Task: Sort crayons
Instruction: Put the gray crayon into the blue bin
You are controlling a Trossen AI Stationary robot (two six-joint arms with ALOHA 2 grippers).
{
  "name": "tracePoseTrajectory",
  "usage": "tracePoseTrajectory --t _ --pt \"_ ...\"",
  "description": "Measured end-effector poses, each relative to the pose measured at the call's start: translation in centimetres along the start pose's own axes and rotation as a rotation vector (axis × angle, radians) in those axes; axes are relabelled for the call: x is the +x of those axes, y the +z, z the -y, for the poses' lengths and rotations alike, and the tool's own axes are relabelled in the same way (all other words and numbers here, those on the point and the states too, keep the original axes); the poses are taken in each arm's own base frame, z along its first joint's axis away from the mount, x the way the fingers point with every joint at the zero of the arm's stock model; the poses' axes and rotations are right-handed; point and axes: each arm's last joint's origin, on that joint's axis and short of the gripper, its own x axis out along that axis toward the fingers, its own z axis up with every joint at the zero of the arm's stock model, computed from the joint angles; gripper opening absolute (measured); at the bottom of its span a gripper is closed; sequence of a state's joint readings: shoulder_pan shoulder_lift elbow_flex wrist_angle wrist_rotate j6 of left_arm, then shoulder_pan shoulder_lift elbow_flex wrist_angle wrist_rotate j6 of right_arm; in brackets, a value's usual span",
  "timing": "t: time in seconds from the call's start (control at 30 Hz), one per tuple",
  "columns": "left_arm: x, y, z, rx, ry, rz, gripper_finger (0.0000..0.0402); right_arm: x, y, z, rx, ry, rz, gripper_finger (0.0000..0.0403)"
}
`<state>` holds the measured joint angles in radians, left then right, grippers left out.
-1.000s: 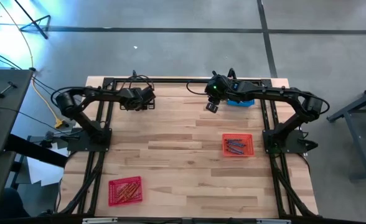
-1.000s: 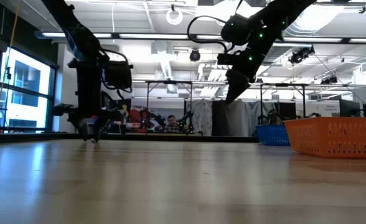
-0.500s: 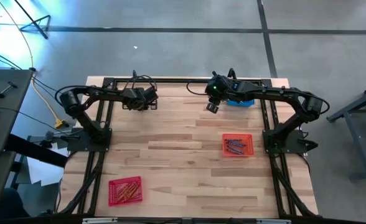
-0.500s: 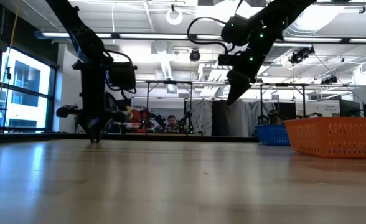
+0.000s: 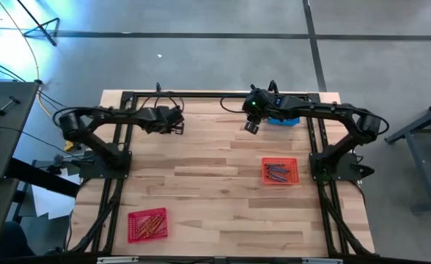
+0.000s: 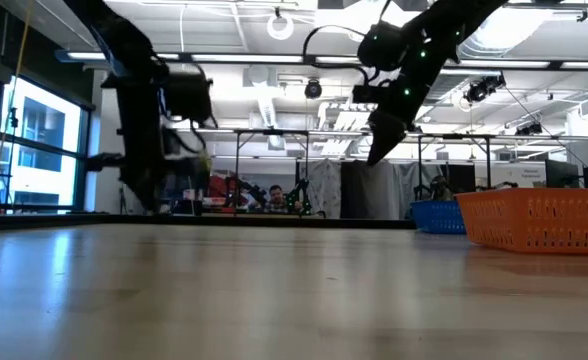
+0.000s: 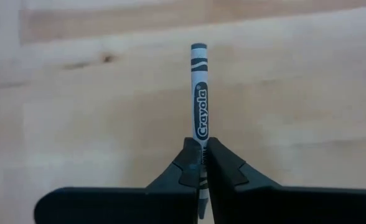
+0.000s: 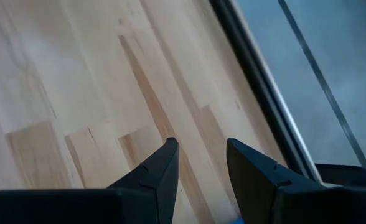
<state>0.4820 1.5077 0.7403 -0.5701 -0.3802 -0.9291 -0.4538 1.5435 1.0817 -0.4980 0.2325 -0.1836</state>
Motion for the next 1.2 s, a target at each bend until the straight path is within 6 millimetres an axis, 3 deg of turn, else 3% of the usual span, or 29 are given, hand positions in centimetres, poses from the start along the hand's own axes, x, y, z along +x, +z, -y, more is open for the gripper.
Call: tracePoseTrajectory --t 0.2,0.33,0.5,0.63,0.8,0.97,1.2 --pt "-4.6 -0.7 0.4 0.042 -0.170 0.130 0.0001 -2.9 0.0 0.4 0.087 0.005 0.057 0.0129" --pt "-8.6 -1.9 1.1 0.105 -0.365 0.259 0.0000 -5.8 -0.2 -0.2 0.127 0.145 0.112 0.0129" --pt "-13.8 -4.3 2.8 0.355 -0.625 0.526 0.0000 -9.2 0.5 -1.7 0.103 0.316 0.287 0.0129" --pt "-16.4 -6.5 3.9 0.523 -0.714 0.723 0.0000 -10.5 1.7 -3.4 0.037 0.358 0.439 0.0129" --pt "-18.2 -8.4 4.9 0.531 -0.702 0.891 0.0000 -10.6 3.4 -6.2 -0.080 0.423 0.596 0.0129" --pt "-18.8 -9.9 5.3 0.525 -0.669 0.952 0.0000 -10.1 4.7 -8.8 -0.208 0.496 0.731 0.0129" --pt "-19.5 -11.7 5.5 0.495 -0.655 0.998 0.0000 -10.4 5.4 -9.6 -0.288 0.474 0.843 0.0129"
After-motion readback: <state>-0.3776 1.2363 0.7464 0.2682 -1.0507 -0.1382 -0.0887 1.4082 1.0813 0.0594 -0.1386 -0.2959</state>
